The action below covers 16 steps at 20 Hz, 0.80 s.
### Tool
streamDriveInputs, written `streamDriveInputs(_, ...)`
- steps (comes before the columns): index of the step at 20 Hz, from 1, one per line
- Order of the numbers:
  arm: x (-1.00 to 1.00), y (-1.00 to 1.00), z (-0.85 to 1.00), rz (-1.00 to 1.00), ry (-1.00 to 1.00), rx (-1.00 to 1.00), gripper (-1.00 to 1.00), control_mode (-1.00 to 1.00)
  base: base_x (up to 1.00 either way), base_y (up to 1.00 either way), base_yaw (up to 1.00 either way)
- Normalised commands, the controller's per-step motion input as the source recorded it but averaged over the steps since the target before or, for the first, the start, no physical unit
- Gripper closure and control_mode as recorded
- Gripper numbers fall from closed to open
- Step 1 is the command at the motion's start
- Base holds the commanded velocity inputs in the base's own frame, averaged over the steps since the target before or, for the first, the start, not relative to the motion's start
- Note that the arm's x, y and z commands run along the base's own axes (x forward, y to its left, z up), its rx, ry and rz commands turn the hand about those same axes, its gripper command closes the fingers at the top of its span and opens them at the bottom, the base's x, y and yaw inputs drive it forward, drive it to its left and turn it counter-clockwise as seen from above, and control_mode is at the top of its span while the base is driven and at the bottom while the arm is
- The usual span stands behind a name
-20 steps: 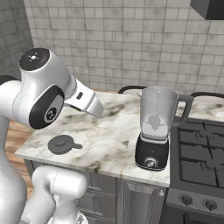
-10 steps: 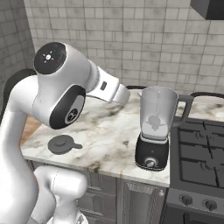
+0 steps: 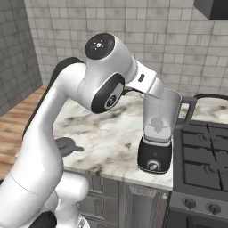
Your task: Grab the lemon wedge and garlic from the fridge, place them in the blender, close the lid, and turn on the blender to create a marinade.
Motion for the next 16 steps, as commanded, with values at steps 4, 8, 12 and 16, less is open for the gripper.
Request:
streamDriveInputs(4,0.56,-0.51,-0.26,0.0,0.08,0.0,1.0,-1.0,0.0,0.0,0.0)
streamDriveInputs(8,0.63,-0.36,-0.26,0.0,0.06,0.0,1.0,-1.0,0.0,0.0,0.0)
streamDriveInputs(12,0.56,-0.18,-0.41,0.05,0.09,0.0,1.0,-1.0,0.0,0.0,0.0)
streamDriveInputs(16,0.52,0.0,-0.47,0.06,0.12,0.0,1.0,-1.0,0.0,0.0,0.0)
